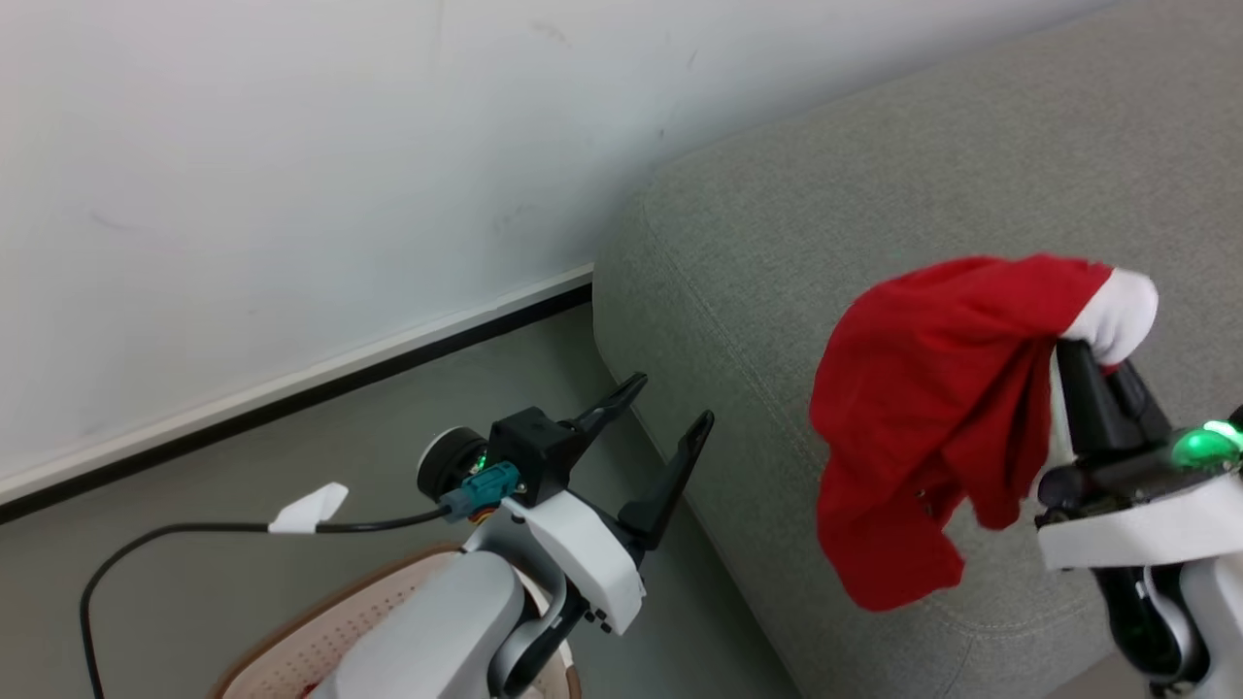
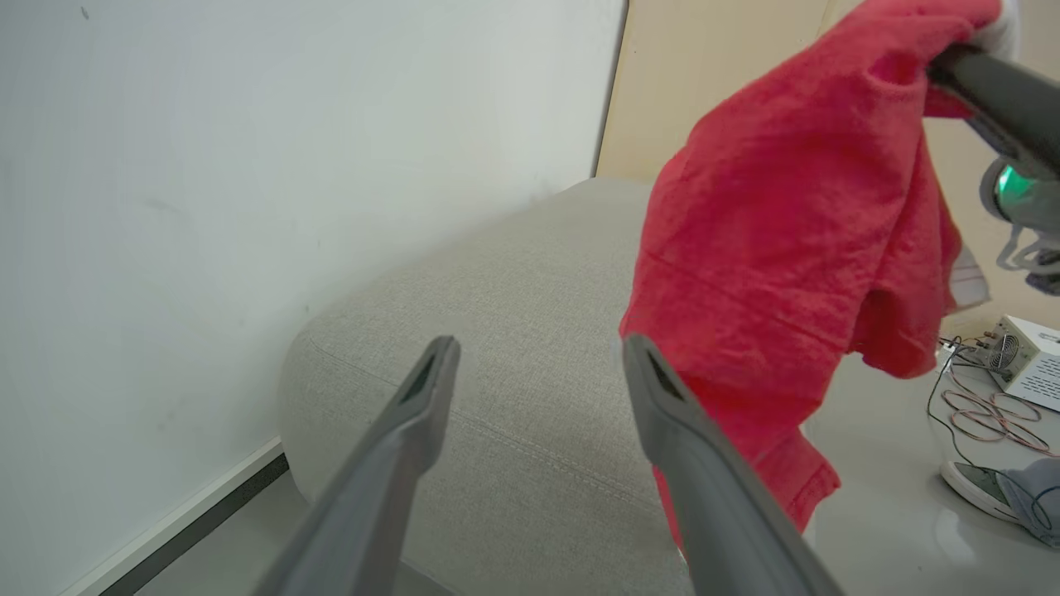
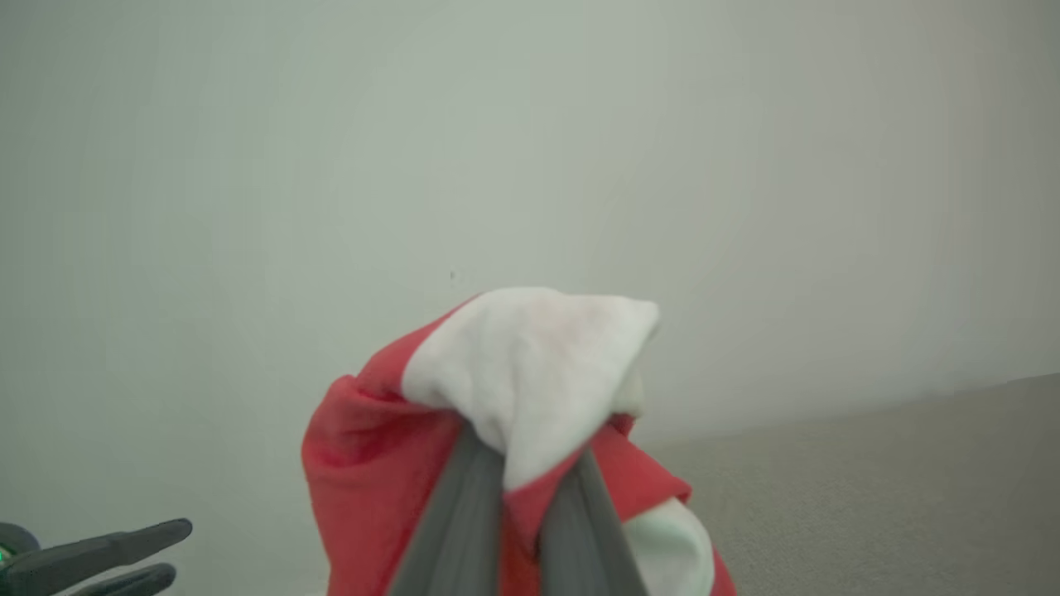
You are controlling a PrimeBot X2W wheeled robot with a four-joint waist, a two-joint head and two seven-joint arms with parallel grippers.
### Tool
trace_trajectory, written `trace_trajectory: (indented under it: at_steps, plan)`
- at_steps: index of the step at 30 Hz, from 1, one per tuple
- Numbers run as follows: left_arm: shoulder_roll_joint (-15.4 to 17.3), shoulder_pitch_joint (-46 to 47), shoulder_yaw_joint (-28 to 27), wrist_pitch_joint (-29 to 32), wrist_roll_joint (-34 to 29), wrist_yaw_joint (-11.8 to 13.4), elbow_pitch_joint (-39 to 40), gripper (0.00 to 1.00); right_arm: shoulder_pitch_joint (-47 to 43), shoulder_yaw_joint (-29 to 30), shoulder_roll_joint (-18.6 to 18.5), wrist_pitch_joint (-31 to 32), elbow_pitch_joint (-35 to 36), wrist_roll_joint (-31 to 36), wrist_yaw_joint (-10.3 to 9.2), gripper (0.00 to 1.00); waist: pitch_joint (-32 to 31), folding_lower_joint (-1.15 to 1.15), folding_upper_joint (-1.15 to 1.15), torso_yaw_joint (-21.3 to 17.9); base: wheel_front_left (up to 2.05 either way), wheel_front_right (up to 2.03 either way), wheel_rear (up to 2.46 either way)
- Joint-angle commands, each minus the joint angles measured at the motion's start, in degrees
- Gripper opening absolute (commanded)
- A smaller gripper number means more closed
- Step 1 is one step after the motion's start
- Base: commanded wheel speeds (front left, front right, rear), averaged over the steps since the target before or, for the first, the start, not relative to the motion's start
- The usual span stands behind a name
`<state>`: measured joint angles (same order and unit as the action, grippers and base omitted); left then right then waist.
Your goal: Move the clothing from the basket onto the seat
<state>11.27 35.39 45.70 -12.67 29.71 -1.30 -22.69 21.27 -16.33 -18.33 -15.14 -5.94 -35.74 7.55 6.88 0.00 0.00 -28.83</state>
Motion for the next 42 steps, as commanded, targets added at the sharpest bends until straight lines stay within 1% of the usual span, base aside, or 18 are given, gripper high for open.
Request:
trace_trajectory:
  at_steps: [1,7,12,20,23,27,31,35,39,42]
  plan:
    - [0.4,0.8,0.1,0.0,-0.5,-0.1,0.2,1.00,1.4,0.4,-0.2,0.0,0.4,-0.6,-0.12,0.00,0.8,0.00,0.00,0.3,0.00,0.00,0.00]
    - [0.8,2.6,1.1,0.7,-1.6,-0.6,1.3,1.00,7.4,3.9,-3.4,0.0,-1.6,-2.6,-0.12,0.00,4.9,0.00,0.00,2.3,0.00,0.00,0.00]
    - [1.7,4.8,2.4,1.8,-3.2,-1.4,2.6,1.00,13.7,5.5,-6.9,0.0,-4.0,-5.1,-0.12,0.00,10.1,0.00,0.00,4.3,0.00,0.00,0.00]
    - [2.3,11.1,4.0,4.0,-6.7,-1.7,5.1,1.00,23.7,10.0,-13.5,0.0,-10.3,-7.7,-0.12,0.00,21.3,0.00,0.00,7.5,0.00,0.00,0.00]
    - [2.4,12.9,4.3,4.6,-7.4,-1.8,5.4,1.00,26.7,11.1,-15.4,0.0,-13.0,-8.1,-0.12,0.00,24.9,0.00,0.00,8.4,0.00,0.00,0.00]
    - [2.0,14.5,4.5,4.6,-7.8,-2.1,5.1,1.00,29.2,11.6,-17.0,0.0,-17.6,-7.9,-0.12,0.00,27.9,0.00,0.00,9.6,0.00,0.00,0.00]
    - [1.8,15.4,4.6,3.9,-7.9,-2.1,4.3,1.00,30.9,9.4,-17.6,0.5,-23.1,-7.3,-0.12,0.00,29.5,0.00,0.00,10.7,0.00,0.00,0.00]
    - [1.5,16.0,4.6,3.4,-7.6,-2.1,3.4,1.00,32.7,5.6,-17.9,4.1,-28.9,-8.3,-0.12,0.00,30.6,0.00,0.00,11.8,0.00,0.00,0.00]
    - [1.0,16.3,4.6,2.7,-7.0,-2.3,2.7,1.00,34.3,2.6,-18.2,8.7,-35.1,-9.6,-0.12,0.00,31.1,0.00,0.00,12.9,0.00,0.00,0.00]
    - [0.7,16.3,4.6,2.1,-6.6,-2.3,1.9,1.00,35.2,-0.1,-18.4,13.7,-38.8,-10.5,-0.12,0.00,30.9,0.00,0.00,13.5,0.00,0.00,0.00]
